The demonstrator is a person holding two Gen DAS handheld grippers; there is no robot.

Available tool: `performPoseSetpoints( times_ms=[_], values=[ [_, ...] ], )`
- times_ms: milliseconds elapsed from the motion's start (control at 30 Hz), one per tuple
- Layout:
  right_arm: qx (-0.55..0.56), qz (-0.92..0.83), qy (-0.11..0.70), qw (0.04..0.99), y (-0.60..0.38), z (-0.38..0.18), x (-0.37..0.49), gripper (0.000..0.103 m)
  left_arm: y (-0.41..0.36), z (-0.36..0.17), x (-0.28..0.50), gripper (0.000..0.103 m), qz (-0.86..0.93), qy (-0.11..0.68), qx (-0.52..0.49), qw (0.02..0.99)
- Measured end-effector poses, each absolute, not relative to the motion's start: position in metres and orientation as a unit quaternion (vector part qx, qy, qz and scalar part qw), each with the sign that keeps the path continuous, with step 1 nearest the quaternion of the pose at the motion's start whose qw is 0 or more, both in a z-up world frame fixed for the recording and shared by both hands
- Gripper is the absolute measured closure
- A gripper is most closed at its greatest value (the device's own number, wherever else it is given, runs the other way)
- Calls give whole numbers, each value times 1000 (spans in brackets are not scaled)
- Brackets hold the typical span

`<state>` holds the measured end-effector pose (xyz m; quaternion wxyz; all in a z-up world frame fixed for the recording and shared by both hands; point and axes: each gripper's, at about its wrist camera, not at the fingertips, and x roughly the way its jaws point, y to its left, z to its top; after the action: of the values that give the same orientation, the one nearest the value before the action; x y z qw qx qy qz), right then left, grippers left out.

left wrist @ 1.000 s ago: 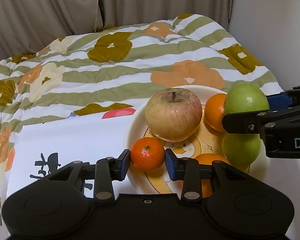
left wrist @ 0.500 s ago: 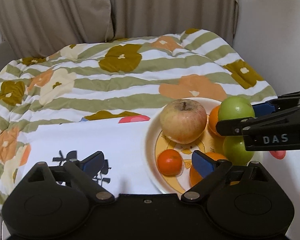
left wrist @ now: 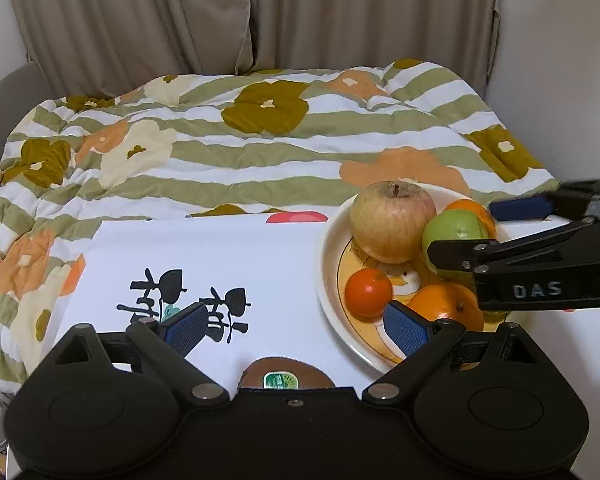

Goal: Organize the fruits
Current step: 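Open the left tool to drop the mandarin while the right tool releases the green apple, then move both tools back toward the loose red tomatoes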

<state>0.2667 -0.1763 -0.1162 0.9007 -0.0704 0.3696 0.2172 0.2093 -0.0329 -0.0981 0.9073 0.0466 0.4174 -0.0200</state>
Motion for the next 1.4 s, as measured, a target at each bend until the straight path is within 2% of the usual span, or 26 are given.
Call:
performPoseSetpoints(
  times_ms=[33, 633, 1400],
  values=[
    [-72, 216, 364, 903, -176, -115, 264, 0, -33, -99, 208, 6, -20, 418, 47, 907],
    [-54, 184, 373, 908, -183, -97, 239, 0, -27, -82, 178, 6, -22, 398, 48, 916],
    [-7, 106, 354, 929, -186, -38, 144, 0, -17, -46, 104, 6, -71, 335, 33, 939]
  ],
)
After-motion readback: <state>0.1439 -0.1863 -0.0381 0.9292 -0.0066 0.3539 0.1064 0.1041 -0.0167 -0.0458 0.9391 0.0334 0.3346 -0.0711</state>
